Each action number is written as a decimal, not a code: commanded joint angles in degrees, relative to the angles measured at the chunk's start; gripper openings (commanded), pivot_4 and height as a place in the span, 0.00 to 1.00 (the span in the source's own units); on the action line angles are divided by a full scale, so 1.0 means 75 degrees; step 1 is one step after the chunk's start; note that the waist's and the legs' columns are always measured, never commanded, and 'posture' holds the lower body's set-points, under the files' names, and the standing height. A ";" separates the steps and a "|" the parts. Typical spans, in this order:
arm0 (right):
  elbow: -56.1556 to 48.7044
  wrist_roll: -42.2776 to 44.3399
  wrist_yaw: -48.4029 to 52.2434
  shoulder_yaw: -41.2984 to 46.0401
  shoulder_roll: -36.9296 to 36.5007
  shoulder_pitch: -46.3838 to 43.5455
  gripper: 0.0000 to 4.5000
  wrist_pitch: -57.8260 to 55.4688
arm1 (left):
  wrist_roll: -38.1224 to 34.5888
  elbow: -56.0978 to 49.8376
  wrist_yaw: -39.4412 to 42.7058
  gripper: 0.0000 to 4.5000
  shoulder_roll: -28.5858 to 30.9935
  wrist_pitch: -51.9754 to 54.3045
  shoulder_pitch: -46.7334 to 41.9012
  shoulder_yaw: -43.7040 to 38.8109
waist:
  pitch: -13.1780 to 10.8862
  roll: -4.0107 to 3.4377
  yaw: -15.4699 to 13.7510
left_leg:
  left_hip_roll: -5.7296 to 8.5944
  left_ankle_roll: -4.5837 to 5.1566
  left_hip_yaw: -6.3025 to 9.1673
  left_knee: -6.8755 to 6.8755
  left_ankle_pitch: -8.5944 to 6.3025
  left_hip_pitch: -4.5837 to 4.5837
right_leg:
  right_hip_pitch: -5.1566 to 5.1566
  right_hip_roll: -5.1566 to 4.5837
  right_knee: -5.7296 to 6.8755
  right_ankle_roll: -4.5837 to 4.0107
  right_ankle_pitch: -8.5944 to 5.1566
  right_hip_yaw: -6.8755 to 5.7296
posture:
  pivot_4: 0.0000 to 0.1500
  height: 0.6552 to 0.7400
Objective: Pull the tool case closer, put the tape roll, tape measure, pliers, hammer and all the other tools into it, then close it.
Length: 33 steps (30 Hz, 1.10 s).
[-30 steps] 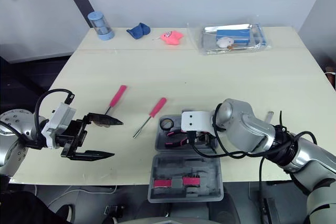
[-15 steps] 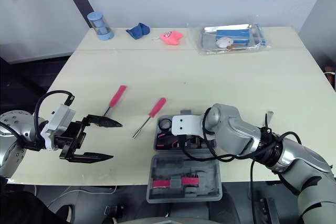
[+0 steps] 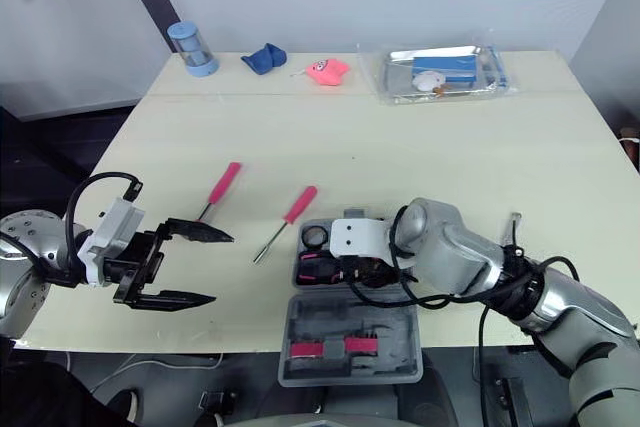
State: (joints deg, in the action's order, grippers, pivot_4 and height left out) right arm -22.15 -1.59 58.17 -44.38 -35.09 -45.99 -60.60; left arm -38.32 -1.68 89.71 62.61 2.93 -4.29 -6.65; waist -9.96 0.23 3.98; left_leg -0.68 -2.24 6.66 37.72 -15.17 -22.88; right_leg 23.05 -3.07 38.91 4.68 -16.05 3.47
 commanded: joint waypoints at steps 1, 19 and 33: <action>-0.0201 0.0473 -0.0119 0.1091 0.0025 0.0404 0.78 0.0670 | -0.0040 -0.0153 0.0371 1.00 0.0006 0.0002 -0.0067 -0.0165 | 0.0000 0.0001 0.0002 | 0.0000 0.0000 0.0001 -0.0001 0.0000 0.0000 | -0.0001 0.0000 0.0000 0.0000 0.0000 0.0000 | 1.00 1.00; 0.2722 0.1177 0.0143 0.2490 0.1305 0.2181 0.01 0.5539 | 0.0064 0.0041 0.0372 1.00 -0.0130 -0.0030 -0.0215 -0.0060 | 0.0000 0.0001 0.0010 | -0.0002 0.0000 -0.0008 -0.0006 0.0000 0.0005 | -0.0002 0.0003 0.0001 0.0000 0.0000 0.0006 | 1.00 1.00; 0.4942 -0.0160 0.0377 0.1518 0.1245 0.2488 0.01 0.5959 | 0.0181 0.0173 0.0372 1.00 -0.0215 -0.0187 -0.0219 0.0009 | 0.0007 0.0004 0.0005 | -0.0002 -0.0001 -0.0010 -0.0006 0.0000 0.0027 | -0.0016 0.0005 0.0002 0.0000 0.0000 0.0010 | 1.00 1.00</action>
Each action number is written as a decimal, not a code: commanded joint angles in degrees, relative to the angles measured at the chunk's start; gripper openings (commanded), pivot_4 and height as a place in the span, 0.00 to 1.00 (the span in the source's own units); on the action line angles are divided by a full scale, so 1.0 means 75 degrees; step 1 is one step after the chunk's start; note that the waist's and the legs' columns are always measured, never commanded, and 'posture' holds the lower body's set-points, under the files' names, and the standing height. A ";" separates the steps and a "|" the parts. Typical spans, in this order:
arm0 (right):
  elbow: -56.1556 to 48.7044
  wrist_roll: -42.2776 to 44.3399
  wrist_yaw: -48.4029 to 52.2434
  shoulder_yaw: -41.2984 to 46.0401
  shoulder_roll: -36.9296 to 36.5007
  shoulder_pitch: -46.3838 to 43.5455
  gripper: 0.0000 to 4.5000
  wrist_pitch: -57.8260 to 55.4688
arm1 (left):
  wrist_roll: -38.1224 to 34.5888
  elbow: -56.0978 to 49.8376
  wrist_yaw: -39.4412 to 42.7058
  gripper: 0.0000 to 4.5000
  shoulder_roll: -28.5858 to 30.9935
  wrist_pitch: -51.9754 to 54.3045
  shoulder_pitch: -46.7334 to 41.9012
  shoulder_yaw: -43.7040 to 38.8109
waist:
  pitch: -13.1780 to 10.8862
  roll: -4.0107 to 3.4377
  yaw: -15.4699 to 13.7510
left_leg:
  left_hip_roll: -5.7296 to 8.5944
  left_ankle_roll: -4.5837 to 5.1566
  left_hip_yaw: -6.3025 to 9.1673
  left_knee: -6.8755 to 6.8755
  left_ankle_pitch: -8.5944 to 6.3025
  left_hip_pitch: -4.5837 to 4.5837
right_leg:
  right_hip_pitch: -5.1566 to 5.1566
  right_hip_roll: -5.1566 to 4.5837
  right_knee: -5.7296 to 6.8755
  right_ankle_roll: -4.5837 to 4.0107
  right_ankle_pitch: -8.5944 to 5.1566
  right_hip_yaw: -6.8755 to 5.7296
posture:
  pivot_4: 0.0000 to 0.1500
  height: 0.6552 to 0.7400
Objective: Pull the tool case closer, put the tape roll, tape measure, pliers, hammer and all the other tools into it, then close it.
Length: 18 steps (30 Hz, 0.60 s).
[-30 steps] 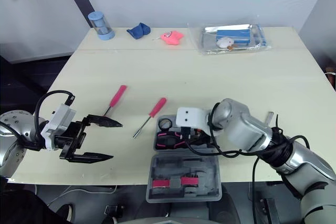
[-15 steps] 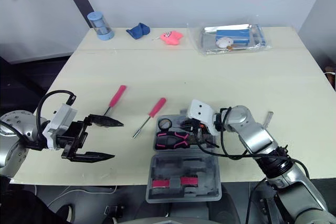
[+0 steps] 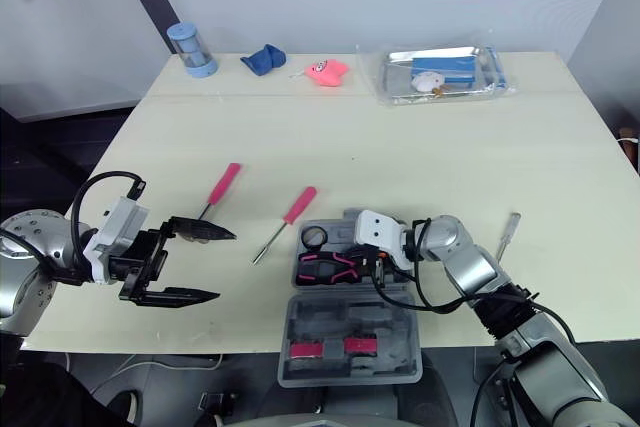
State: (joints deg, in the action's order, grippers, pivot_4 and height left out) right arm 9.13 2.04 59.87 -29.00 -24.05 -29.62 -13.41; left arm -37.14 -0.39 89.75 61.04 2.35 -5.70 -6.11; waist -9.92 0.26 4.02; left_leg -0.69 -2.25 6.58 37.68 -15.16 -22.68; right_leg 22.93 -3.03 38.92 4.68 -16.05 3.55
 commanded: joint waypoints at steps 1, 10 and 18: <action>0.0938 -0.0738 0.0126 -0.0608 -0.0220 0.0332 0.01 -0.0338 | 0.0026 0.0003 0.0366 1.00 -0.0010 -0.0112 -0.0018 -0.0067 | 0.0003 0.0002 -0.0004 | 0.0000 0.0001 0.0000 -0.0001 -0.0001 0.0019 | -0.0019 0.0000 -0.0004 0.0000 0.0000 0.0000 | 1.00 1.00; 0.2409 -0.1013 -0.0020 -0.0729 0.0312 0.0245 0.01 -0.0451 | 0.0093 0.0139 0.0367 1.00 -0.0070 -0.0177 0.0023 -0.0032 | 0.0120 0.0071 0.0000 | -0.0023 0.0003 -0.0032 -0.0100 -0.0003 0.0257 | -0.0210 0.0014 -0.0035 -0.0029 -0.0023 0.0024 | 1.00 1.00; 0.2992 -0.1152 0.0235 -0.0832 0.0513 -0.0045 0.01 -0.0776 | 0.0084 0.0164 0.0367 1.00 -0.0041 -0.0169 0.0130 -0.0014 | 0.0200 0.0091 -0.0003 | -0.0063 0.0002 -0.0043 -0.0154 -0.0003 0.0366 | -0.0282 0.0048 -0.0023 -0.0073 -0.0050 0.0029 | 1.00 1.00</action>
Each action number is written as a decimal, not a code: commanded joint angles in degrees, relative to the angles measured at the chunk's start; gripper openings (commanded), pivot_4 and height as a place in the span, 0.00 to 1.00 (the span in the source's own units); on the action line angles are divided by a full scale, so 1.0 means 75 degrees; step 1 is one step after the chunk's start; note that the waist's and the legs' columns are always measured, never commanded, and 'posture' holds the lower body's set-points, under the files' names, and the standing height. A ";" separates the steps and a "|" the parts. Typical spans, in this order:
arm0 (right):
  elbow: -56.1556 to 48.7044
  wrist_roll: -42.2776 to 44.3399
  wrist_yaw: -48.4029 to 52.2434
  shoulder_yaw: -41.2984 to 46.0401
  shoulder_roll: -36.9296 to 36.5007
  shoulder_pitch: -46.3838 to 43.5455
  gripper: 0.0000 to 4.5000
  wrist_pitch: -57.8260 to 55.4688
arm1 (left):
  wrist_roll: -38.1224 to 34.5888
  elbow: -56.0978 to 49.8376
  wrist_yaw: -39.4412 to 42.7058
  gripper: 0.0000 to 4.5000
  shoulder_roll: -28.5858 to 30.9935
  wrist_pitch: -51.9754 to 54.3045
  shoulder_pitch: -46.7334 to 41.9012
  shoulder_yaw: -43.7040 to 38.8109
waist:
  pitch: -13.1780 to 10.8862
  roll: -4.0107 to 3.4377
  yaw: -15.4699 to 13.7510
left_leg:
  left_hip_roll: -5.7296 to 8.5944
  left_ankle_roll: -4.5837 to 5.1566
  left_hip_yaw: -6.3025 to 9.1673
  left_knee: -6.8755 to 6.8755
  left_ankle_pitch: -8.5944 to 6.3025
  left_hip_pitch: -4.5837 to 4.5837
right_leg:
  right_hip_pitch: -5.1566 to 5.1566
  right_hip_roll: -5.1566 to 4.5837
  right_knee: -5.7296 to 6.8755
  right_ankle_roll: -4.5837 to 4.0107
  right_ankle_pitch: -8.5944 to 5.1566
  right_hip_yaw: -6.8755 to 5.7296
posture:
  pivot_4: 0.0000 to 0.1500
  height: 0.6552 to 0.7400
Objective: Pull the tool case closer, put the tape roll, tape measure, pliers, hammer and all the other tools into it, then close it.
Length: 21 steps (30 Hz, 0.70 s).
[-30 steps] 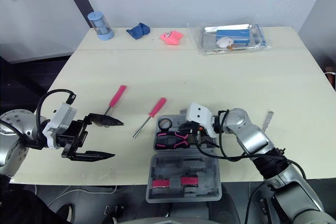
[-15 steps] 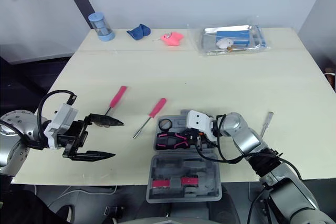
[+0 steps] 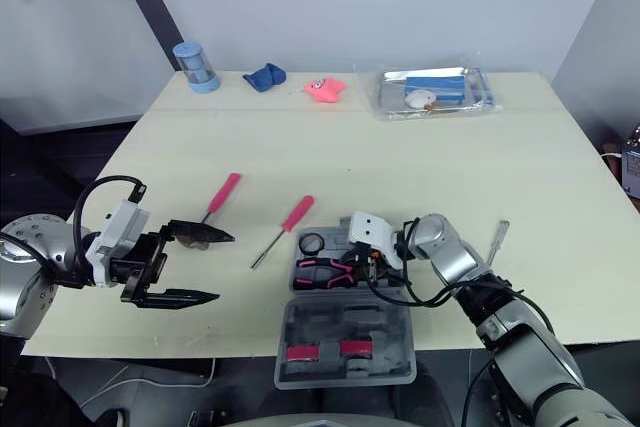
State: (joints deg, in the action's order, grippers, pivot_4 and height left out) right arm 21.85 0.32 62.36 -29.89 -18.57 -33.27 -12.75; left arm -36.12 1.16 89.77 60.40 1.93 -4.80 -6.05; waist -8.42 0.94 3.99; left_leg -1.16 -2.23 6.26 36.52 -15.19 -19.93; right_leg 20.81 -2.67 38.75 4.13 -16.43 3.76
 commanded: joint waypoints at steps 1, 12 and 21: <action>0.1335 -0.0953 -0.0073 -0.0737 -0.0229 0.0411 0.01 -0.0926 | -0.0050 -0.0042 0.0364 1.00 0.0047 -0.0128 0.0044 -0.0022 | 0.0002 -0.0001 0.0000 | -0.0002 0.0000 -0.0005 -0.0008 0.0000 0.0020 | -0.0017 0.0000 -0.0002 -0.0005 -0.0004 0.0002 | 1.00 1.00; 0.1187 -0.0693 0.0318 -0.0637 -0.0287 0.0231 0.01 -0.1870 | 0.0086 -0.0017 0.0364 1.00 -0.0137 -0.0197 0.0090 0.0035 | 0.0034 -0.0028 -0.0049 | -0.0007 -0.0001 -0.0002 -0.0016 -0.0001 0.0024 | -0.0015 0.0002 -0.0008 -0.0011 -0.0011 -0.0003 | 1.00 1.00; -0.0980 0.0286 0.0043 0.0650 -0.0373 0.0512 0.01 -0.2178 | 0.0073 -0.0066 0.0232 1.00 -0.0330 -0.0018 0.0272 -0.0155 | 0.0000 -0.0045 -0.0143 | -0.0007 -0.0002 0.0001 -0.0025 -0.0002 -0.0013 | 0.0004 0.0000 -0.0035 -0.0008 -0.0010 -0.0007 | 1.00 1.00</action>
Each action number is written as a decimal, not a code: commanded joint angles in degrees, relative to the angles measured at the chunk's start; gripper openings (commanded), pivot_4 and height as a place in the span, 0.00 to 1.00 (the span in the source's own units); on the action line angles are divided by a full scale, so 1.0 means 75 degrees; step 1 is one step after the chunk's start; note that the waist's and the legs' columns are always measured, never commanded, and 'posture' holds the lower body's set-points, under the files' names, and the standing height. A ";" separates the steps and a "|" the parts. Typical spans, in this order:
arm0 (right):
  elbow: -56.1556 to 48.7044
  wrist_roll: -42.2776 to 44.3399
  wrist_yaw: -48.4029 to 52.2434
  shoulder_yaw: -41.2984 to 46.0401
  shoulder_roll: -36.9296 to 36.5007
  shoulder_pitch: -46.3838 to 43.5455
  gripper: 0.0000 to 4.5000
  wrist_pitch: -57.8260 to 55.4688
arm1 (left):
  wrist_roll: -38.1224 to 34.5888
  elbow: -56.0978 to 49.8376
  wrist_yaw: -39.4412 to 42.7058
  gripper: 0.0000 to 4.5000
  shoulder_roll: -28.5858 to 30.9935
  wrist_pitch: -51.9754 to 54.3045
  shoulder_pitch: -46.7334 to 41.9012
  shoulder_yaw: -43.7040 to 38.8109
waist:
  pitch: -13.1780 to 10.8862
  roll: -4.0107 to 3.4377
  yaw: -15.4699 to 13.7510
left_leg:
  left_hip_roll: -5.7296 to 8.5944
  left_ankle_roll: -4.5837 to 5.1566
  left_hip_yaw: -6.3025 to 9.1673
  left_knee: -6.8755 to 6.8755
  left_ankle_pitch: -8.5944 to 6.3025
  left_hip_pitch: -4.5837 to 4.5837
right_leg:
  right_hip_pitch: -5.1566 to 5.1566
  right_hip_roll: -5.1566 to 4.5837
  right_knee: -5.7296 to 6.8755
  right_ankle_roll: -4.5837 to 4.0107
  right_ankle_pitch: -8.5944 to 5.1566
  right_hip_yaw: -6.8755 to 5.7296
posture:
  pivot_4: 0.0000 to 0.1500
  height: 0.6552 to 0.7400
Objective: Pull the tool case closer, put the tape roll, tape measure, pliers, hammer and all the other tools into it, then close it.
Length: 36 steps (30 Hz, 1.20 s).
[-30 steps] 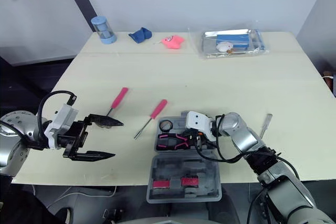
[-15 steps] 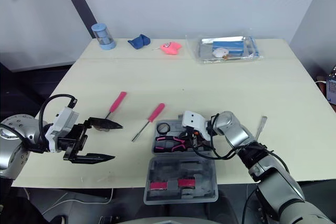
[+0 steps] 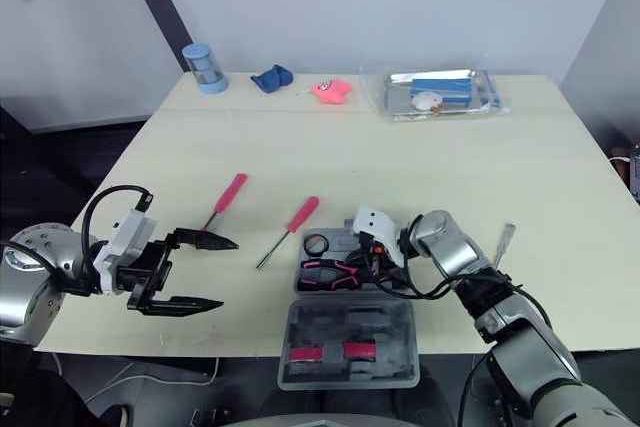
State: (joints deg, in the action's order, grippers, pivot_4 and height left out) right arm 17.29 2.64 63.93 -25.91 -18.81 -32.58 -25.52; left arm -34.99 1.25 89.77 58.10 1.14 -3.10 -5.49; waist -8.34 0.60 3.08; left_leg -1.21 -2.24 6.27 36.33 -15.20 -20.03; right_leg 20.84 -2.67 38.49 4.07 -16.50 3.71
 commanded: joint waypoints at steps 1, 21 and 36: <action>-0.0727 0.0057 -0.0159 0.0221 -0.0422 0.0509 0.01 -0.0461 | -0.0079 -0.0058 0.0182 1.00 -0.0058 0.0124 0.0045 -0.0260 | -0.0025 -0.0018 -0.0049 | 0.0000 0.0000 0.0002 0.0000 0.0000 -0.0011 | 0.0009 0.0000 -0.0001 0.0000 0.0001 -0.0002 | 1.00 1.00; -0.4145 0.2266 -0.0947 0.4060 -0.1377 0.3387 0.01 0.1147 | -0.0065 -0.0015 -0.1053 1.00 -0.1000 0.0794 0.0937 -0.1349 | -0.0167 -0.0042 -0.0072 | 0.0002 -0.0002 0.0022 0.0024 0.0003 -0.0263 | 0.0255 -0.0001 0.0038 -0.0004 0.0005 -0.0023 | 1.00 1.00; -0.2548 0.3240 -0.0520 0.7564 -0.1875 0.7327 0.75 0.3252 | 0.0289 0.1730 -0.2308 1.00 -0.1945 -0.0157 0.2822 -0.3413 | -0.0176 -0.0025 -0.0073 | 0.0001 -0.0001 -0.0019 0.0025 0.0002 -0.0227 | 0.0230 -0.0003 0.0039 -0.0003 0.0003 0.0012 | 1.00 1.00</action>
State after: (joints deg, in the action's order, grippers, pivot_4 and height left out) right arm -1.55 25.34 59.43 28.41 -32.87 21.91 -3.35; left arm -32.94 13.45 72.68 43.18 1.80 17.97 -28.68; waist -9.66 0.42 2.53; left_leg -1.21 -2.26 6.12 36.52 -15.19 -21.74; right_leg 22.56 -2.70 38.77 4.04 -16.48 3.80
